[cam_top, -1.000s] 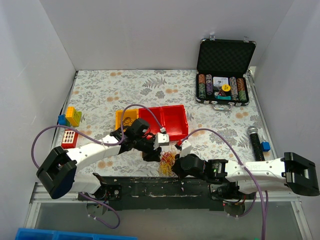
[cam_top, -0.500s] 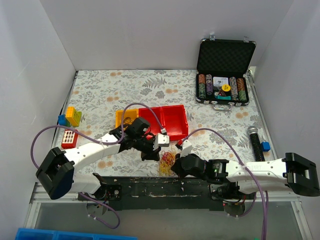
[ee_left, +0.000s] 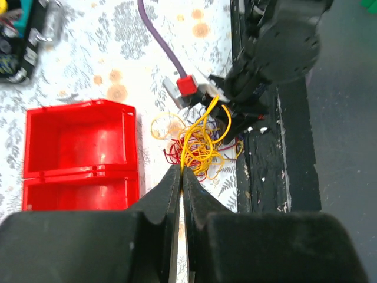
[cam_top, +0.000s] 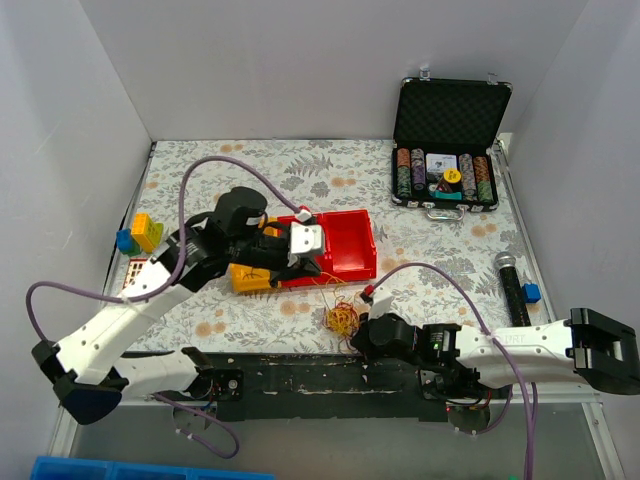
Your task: Untangle the cables
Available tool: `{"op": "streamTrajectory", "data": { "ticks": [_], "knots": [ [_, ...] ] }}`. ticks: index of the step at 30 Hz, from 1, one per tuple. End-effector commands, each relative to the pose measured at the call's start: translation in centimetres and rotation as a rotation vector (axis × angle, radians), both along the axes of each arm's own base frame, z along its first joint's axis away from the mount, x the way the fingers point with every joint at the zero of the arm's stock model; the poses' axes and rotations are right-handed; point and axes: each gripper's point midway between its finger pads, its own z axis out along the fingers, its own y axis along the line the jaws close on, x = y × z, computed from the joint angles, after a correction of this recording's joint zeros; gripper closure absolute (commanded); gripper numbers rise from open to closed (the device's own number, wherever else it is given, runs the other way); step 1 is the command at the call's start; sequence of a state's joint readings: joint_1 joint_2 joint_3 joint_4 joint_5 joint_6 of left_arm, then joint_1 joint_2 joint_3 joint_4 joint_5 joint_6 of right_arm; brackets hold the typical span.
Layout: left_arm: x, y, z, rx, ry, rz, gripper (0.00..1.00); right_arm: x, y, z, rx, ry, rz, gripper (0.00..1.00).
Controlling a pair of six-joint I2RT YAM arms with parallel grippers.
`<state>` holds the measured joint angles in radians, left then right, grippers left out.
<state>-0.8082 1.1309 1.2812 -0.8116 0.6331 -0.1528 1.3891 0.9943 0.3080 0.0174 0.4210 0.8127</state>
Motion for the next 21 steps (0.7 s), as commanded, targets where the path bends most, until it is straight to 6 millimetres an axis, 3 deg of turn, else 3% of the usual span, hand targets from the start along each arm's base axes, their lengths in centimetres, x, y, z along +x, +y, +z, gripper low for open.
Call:
{"op": "streamTrajectory", "data": {
  "ticks": [1, 4, 6, 9, 10, 12, 17, 21],
  "knots": [
    [-1.3, 1.2, 5.4, -0.086, -0.028, 0.031, 1.0, 0.2, -0.4, -0.7, 0.004, 0.01, -0.04, 0.97],
    [-0.4, 1.4, 10.7, -0.211, -0.133, 0.101, 1.0, -0.1, -0.7, -1.3, -0.013, 0.025, -0.04, 0.97],
    [1.4, 1.8, 15.3, -0.334, -0.227, 0.218, 1.0, -0.3, -0.9, -1.8, -0.023, 0.037, -0.037, 0.97],
    [2.8, 3.0, 22.4, -0.518, -0.373, 0.332, 1.0, -0.5, -1.2, -2.3, -0.034, 0.048, -0.033, 0.94],
    [2.9, 3.2, 23.9, -0.553, -0.399, 0.345, 1.0, -0.6, -1.2, -2.5, -0.038, 0.052, -0.032, 0.93],
    [3.2, 3.4, 26.4, -0.603, -0.425, 0.361, 1.0, -0.6, -1.2, -2.4, -0.032, 0.053, -0.032, 0.87],
    [2.8, 3.5, 29.9, -0.688, -0.449, 0.355, 1.0, -0.5, -1.3, -2.2, -0.029, 0.051, -0.039, 0.75],
    [4.1, 5.6, 33.3, -0.806, -0.538, 0.493, 1.0, -0.5, -1.8, -2.4, -0.026, 0.058, -0.057, 0.74]
  ]
}}
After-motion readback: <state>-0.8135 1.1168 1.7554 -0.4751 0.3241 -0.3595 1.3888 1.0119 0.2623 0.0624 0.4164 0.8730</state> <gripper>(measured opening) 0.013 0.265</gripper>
